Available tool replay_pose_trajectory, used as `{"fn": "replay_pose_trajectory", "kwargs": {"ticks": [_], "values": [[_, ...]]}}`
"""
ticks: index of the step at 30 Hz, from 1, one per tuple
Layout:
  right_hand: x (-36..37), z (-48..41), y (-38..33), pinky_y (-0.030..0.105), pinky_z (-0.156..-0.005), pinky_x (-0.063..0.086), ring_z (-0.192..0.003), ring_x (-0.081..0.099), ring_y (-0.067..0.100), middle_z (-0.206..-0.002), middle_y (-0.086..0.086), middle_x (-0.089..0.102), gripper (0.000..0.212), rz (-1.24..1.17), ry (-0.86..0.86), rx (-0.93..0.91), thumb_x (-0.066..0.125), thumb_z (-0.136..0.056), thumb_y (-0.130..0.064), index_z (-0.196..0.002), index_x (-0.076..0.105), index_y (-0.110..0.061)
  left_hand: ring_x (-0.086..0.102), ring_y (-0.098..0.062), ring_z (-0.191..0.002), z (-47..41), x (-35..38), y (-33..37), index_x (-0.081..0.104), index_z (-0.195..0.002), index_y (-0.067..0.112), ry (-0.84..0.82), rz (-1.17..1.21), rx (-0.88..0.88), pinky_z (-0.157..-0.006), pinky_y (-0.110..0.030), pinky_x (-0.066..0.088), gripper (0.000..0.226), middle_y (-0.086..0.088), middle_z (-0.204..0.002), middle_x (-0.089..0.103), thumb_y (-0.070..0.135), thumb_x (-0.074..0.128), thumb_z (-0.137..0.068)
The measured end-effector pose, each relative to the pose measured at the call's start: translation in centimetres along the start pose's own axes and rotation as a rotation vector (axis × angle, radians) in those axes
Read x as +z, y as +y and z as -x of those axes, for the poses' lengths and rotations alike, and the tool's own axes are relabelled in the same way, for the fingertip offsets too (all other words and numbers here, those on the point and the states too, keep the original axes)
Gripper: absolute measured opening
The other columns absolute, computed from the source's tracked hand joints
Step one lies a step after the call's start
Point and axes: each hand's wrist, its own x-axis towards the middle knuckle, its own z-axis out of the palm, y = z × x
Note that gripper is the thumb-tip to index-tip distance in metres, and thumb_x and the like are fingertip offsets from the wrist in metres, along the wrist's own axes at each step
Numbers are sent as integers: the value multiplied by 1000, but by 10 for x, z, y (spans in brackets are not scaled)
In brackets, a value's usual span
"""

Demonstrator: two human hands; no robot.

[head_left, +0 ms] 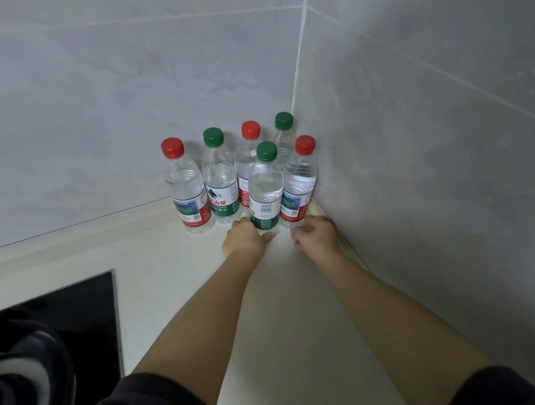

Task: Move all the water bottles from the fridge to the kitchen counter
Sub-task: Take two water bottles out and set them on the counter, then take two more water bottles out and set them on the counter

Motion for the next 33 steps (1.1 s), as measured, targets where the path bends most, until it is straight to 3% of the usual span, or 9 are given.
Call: {"fn": "replay_pose_trajectory", "kwargs": {"ticks": [5, 9, 11, 14, 17, 21, 26, 33], "values": [[-37, 47, -4, 46, -89, 57, -81, 64, 15, -97, 0, 70, 45, -97, -72, -26, 69, -86, -8, -129, 60, -7, 51, -30, -121, 48, -14, -8, 44, -135, 9, 97, 286, -5, -97, -46, 46, 75, -11, -131, 49, 50, 73, -79], [-87, 123, -11, 25, -97, 47, -109, 60, 7, -130, -1, 62, 54, -3, -78, -184, 68, -89, -12, -140, 52, -14, 49, -26, -120, 130, -32, -7, 46, -137, 13, 240, 261, 257, -93, -41, 46, 70, -7, -127, 52, 45, 73, -80], [-119, 166, -9, 27, -110, 37, -130, 48, 8, -146, -4, 50, 54, 166, -69, -327, 62, -93, -19, -145, 46, -18, 45, -29, -124, 179, -41, -6, 45, -139, 12, 316, 130, 431, -96, -42, 43, 73, -9, -132, 51, 47, 71, -81], [-173, 231, 9, 37, -119, 23, -147, 26, 18, -159, -3, 29, 58, 646, 10, -479, 40, -98, -44, -152, 32, -25, 38, -35, -136, 251, -46, 2, 40, -143, 11, 406, -45, 640, -103, -50, 40, 76, -14, -145, 45, 56, 57, -85], [-229, 291, 37, 54, -111, 34, -143, 35, 35, -155, 11, 37, 57, 960, 207, -577, 31, -96, -48, -147, 36, -22, 27, -36, -143, 316, -41, 17, 30, -147, 14, 406, -175, 796, -111, -55, 27, 78, -14, -153, 35, 64, 38, -88], [-308, 374, 78, 60, -113, 30, -146, 27, 36, -158, 12, 32, 60, 1159, 340, -480, 37, -92, -49, -147, 40, -25, 18, -38, -146, 400, -23, 44, 23, -152, 15, 336, -224, 1052, -112, -61, 22, 83, -16, -159, 23, 65, 32, -87], [-392, 495, 132, 63, -115, 19, -150, 13, 36, -162, 11, 20, 61, 1215, 578, -313, 42, -93, -48, -151, 34, -28, 20, -39, -146, 512, 14, 81, 24, -152, 14, 210, -190, 1338, -110, -63, 27, 83, -16, -158, 25, 66, 33, -88], [-474, 668, 206, 63, -114, 20, -149, 17, 37, -161, 12, 23, 61, 1221, 878, 11, 41, -95, -47, -152, 33, -27, 18, -37, -147, 688, 77, 126, 29, -152, 13, 31, -107, 1670, -110, -62, 28, 83, -15, -158, 24, 65, 37, -87]]}}
